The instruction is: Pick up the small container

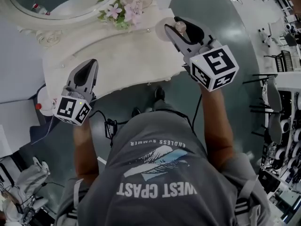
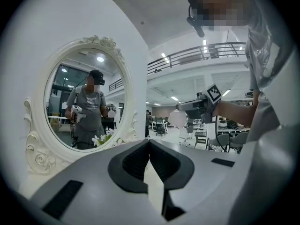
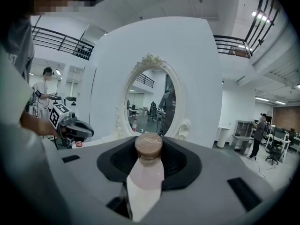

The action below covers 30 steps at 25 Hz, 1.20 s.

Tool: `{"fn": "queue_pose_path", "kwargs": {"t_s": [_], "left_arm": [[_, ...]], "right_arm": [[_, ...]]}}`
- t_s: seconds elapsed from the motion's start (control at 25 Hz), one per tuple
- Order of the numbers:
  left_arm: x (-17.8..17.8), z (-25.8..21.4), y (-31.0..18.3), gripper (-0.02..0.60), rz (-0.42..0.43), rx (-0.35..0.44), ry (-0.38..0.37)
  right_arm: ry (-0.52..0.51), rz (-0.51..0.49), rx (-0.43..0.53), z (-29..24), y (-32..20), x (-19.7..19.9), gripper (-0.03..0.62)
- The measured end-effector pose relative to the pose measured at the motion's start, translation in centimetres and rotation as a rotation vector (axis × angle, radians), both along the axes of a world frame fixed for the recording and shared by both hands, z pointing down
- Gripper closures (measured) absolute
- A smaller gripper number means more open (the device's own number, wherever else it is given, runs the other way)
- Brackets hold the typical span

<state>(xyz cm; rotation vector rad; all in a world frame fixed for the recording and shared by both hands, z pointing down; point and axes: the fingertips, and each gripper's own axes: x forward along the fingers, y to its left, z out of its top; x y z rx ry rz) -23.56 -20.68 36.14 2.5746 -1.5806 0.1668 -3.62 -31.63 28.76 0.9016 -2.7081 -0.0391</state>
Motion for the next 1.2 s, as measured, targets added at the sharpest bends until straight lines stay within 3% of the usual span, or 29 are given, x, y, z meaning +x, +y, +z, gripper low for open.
{"fn": "queue_pose_path", "kwargs": {"t_s": [0.48,1.2], "left_arm": [[0.1,0.0,0.1,0.565,0.021,0.000,0.013],[0.8,-0.3,0.8,0.565,0.030,-0.010,0.010]], "right_arm": [[-0.012,0.032,0.077,-3.1,2.3,1.3,0.439],[-0.007,0.049,0.079,-3.8,3.4,2.6,0.439]]}}
